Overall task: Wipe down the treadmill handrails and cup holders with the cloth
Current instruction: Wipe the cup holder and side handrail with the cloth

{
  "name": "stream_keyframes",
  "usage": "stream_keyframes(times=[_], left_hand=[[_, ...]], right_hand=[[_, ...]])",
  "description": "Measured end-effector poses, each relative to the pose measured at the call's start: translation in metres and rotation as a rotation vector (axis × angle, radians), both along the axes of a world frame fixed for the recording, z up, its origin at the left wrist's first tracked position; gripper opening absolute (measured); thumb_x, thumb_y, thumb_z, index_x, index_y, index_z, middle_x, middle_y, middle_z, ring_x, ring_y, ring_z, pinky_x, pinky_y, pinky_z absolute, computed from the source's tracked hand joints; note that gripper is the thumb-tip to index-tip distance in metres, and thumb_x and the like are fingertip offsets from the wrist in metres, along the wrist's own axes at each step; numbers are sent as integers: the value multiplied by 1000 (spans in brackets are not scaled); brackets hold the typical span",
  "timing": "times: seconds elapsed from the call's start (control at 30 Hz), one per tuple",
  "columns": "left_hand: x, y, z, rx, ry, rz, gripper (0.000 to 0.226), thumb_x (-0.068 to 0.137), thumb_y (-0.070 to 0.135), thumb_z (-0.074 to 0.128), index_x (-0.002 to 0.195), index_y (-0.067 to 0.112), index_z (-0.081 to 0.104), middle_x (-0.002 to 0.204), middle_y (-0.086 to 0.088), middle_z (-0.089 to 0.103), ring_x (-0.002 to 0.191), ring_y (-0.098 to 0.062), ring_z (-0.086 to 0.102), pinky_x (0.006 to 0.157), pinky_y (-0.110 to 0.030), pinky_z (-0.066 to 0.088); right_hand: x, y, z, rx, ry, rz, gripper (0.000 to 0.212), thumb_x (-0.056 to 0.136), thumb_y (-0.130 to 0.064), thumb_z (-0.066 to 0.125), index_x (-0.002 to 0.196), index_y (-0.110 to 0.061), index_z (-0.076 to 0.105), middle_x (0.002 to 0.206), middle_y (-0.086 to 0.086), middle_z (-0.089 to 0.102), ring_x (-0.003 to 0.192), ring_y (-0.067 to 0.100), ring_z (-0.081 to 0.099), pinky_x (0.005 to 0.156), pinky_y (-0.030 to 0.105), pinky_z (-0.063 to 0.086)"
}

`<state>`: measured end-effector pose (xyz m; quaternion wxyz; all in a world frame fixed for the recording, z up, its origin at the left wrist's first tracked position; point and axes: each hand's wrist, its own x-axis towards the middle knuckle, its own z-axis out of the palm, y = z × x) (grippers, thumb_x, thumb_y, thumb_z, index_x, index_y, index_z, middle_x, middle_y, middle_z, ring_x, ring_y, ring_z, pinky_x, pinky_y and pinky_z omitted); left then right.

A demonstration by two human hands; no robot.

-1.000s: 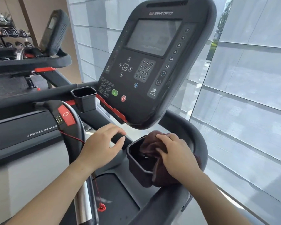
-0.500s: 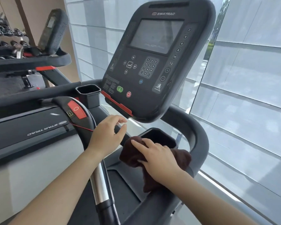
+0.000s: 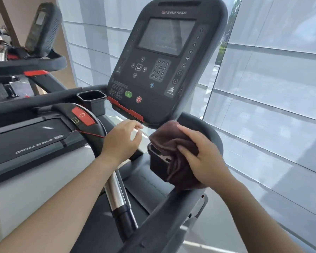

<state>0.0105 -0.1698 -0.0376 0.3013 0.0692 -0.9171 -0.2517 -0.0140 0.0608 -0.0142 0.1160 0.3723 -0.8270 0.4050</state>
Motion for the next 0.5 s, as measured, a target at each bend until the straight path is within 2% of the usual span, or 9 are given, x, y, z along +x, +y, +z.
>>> stream_keyframes(times=[0.07,0.13,0.23,0.3,0.37,0.5], left_hand=[[7,7,0,-64,16,-30,22,83,30,43,97,24,59,101,7,63,91,-13,56,69,-28,46],[19,15,0,-102,-32,-70,25,81,33,43,98,26,59,101,10,62,94,-12,55,66,-26,42],[46,20,2,-149,-84,-78,22,82,34,46,100,29,58,103,15,58,98,-9,53,68,-28,43],[70,21,5,-170,-106,-63,20,84,31,50,103,29,58,105,15,58,99,-8,53,70,-29,44],[95,22,8,-194,-137,-42,19,85,32,50,102,29,58,104,16,59,98,-7,53,70,-28,43],[147,36,9,-176,-213,14,22,81,45,42,98,39,54,100,25,55,94,-2,51,71,-31,47]], right_hand=[[11,19,13,-53,-68,14,46,91,-17,59,132,-35,48,123,-19,56,114,-9,47,96,6,30],[21,34,17,-39,-105,54,47,91,-16,58,132,-35,48,125,-22,56,116,-9,46,97,6,30],[29,39,-9,122,-166,82,42,93,-28,54,133,-38,46,130,-20,53,117,-8,43,103,16,31],[34,33,-32,295,-72,63,35,93,-45,44,128,-41,48,134,-19,47,123,0,39,107,34,31],[44,26,-45,374,38,31,41,89,-55,31,121,-41,52,136,-19,45,127,9,37,106,45,29],[94,10,-55,349,104,94,46,88,-62,27,120,-42,52,132,-15,48,126,13,38,102,44,27]])
